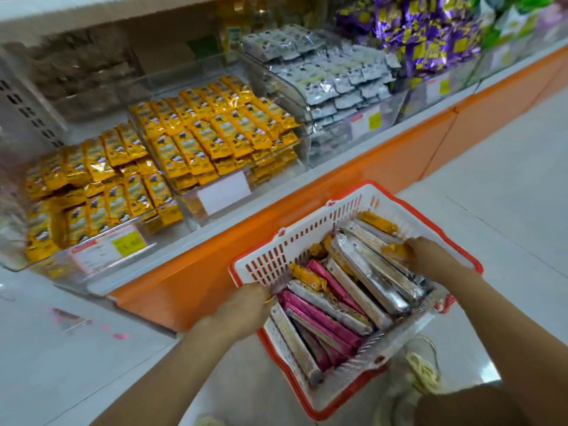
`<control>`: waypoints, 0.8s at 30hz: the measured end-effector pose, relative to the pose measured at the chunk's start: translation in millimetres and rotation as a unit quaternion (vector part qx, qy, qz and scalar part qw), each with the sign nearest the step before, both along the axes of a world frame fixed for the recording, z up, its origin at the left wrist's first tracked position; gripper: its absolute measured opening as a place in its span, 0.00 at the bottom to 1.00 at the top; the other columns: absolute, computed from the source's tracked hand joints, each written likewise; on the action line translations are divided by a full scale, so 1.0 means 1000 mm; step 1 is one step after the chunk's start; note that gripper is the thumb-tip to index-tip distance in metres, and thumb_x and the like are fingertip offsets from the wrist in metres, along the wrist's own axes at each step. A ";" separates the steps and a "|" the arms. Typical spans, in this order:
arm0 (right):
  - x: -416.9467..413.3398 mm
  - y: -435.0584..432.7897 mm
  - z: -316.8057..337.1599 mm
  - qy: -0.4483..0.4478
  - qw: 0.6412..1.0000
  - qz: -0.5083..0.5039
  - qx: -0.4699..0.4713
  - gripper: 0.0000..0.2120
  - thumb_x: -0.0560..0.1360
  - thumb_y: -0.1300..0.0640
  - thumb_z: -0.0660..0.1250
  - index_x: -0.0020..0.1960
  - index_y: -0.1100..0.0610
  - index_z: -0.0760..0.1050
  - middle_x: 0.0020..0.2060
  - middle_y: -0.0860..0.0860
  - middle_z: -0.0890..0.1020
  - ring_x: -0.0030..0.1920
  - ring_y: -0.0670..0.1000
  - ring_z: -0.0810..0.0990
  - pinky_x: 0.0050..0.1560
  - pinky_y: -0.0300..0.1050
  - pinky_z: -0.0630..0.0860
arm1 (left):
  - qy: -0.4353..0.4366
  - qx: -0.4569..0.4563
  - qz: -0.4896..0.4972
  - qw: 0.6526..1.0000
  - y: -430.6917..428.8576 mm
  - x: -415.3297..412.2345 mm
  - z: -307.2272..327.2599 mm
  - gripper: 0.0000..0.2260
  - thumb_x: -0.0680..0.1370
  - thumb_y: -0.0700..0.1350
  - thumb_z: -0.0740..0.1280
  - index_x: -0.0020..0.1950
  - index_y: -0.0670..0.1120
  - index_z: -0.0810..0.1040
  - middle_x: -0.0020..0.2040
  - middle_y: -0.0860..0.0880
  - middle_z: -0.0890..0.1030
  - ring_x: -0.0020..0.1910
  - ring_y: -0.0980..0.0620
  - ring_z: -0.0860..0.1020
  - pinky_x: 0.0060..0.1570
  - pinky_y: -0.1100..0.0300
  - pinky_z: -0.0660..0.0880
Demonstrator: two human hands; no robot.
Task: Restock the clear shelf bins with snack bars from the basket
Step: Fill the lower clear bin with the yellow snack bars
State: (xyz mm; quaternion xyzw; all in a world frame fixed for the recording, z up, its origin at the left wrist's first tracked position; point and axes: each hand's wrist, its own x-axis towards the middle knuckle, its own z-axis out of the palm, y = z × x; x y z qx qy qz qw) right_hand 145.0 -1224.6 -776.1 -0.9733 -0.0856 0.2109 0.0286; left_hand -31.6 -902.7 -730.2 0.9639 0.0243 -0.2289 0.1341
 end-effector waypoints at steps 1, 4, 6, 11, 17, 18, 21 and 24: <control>0.001 -0.001 -0.005 -0.024 1.000 0.002 0.015 0.12 0.76 0.55 0.65 0.57 0.59 0.74 0.50 0.57 0.80 0.49 0.56 0.79 0.47 0.46 0.73 | 0.015 0.009 0.002 1.000 0.000 0.003 -0.005 0.14 0.81 0.47 0.58 0.63 0.42 0.75 0.60 0.42 0.78 0.56 0.45 0.77 0.52 0.57 0.73; 0.018 0.005 -0.007 -0.099 0.992 -0.019 0.072 0.06 0.76 0.56 0.66 0.47 0.59 0.73 0.39 0.56 0.79 0.39 0.57 0.78 0.38 0.46 0.72 | 0.050 0.052 0.001 0.997 0.002 0.011 -0.015 0.11 0.80 0.44 0.59 0.58 0.41 0.77 0.56 0.43 0.79 0.52 0.46 0.79 0.49 0.56 0.77; 0.035 0.016 -0.005 -0.130 0.987 -0.029 0.091 0.08 0.76 0.56 0.65 0.42 0.61 0.73 0.33 0.55 0.75 0.32 0.55 0.74 0.32 0.45 0.68 | 0.066 0.068 0.005 0.995 0.001 0.016 -0.020 0.09 0.80 0.43 0.59 0.54 0.42 0.77 0.51 0.45 0.80 0.49 0.46 0.80 0.47 0.55 0.78; 0.073 0.056 -0.004 -0.111 0.990 -0.038 0.083 0.10 0.79 0.54 0.60 0.49 0.62 0.72 0.44 0.60 0.79 0.43 0.60 0.78 0.39 0.46 0.70 | 0.078 0.085 0.021 0.993 0.001 0.028 -0.026 0.08 0.80 0.42 0.58 0.49 0.43 0.76 0.46 0.45 0.78 0.42 0.49 0.78 0.43 0.57 0.76; 0.080 0.089 -0.032 -0.002 0.995 -0.084 -0.052 0.29 0.77 0.57 0.57 0.75 0.62 0.53 0.68 0.63 0.68 0.67 0.63 0.68 0.67 0.55 0.68 | 0.086 0.056 0.048 0.994 0.005 0.031 -0.028 0.10 0.80 0.43 0.59 0.57 0.43 0.76 0.53 0.45 0.80 0.46 0.49 0.80 0.47 0.58 0.79; 0.081 0.091 -0.032 0.000 0.994 -0.089 -0.060 0.29 0.77 0.56 0.57 0.75 0.61 0.53 0.69 0.64 0.66 0.69 0.64 0.64 0.68 0.56 0.64 | 0.087 0.054 0.047 0.994 0.004 0.031 -0.027 0.10 0.80 0.44 0.59 0.57 0.43 0.76 0.52 0.45 0.80 0.46 0.49 0.80 0.47 0.59 0.79; 0.084 0.088 -0.036 -0.005 0.991 -0.113 -0.065 0.30 0.78 0.44 0.56 0.75 0.57 0.55 0.71 0.64 0.63 0.71 0.65 0.61 0.70 0.59 0.61 | 0.091 0.045 0.046 0.994 0.005 0.031 -0.026 0.09 0.80 0.44 0.59 0.55 0.43 0.76 0.51 0.45 0.80 0.46 0.49 0.80 0.46 0.59 0.79; 0.084 0.079 -0.041 0.019 0.991 -0.128 0.016 0.33 0.75 0.33 0.55 0.72 0.53 0.62 0.68 0.62 0.68 0.67 0.64 0.67 0.68 0.58 0.63 | 0.091 0.036 0.037 0.994 0.005 0.030 -0.022 0.07 0.80 0.43 0.59 0.51 0.43 0.76 0.45 0.47 0.77 0.41 0.51 0.77 0.40 0.60 0.76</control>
